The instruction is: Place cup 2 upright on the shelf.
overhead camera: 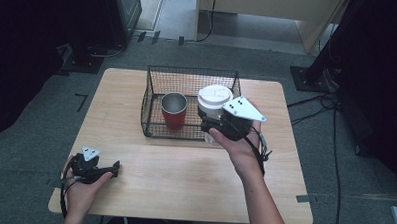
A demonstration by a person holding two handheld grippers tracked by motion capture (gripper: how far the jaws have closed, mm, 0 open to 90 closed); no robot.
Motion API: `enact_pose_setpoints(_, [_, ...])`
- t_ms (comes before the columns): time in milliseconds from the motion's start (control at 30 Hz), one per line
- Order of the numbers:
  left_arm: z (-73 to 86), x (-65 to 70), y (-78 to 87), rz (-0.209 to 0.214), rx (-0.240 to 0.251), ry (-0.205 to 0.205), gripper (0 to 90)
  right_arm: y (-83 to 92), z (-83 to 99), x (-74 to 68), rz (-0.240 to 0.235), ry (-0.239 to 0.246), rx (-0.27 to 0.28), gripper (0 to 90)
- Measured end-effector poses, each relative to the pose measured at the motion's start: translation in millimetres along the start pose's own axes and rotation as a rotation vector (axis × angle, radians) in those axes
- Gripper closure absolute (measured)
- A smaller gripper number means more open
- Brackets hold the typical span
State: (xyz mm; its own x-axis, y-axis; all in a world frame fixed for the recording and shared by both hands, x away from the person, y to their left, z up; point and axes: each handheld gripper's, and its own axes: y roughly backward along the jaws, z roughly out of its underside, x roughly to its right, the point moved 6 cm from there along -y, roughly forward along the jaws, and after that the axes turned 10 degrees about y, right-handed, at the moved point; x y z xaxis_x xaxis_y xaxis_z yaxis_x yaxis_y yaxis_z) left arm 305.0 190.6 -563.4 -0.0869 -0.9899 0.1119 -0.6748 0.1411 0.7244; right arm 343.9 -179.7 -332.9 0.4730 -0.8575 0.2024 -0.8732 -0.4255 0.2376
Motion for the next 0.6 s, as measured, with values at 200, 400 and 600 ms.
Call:
enact_pose_setpoints(200, [0.0, 0.0, 0.0, 0.0, 0.0, 0.0, 0.0, -12.7, -11.9, 8.0, 0.016, 0.006, 0.004, 16.6])
enact_pose_setpoints(400, [0.0, 0.0, 0.0, 0.0, 0.0, 0.0, 0.0, -28.7, -15.9, 15.1, 0.029, 0.003, 0.005, 16.6])
enact_pose_setpoints(600, [0.0, -0.1, 0.0, 0.0, -0.001, -0.001, 0.0, -44.5, -15.0, 24.1, 0.052, -0.017, 0.005, 16.6])
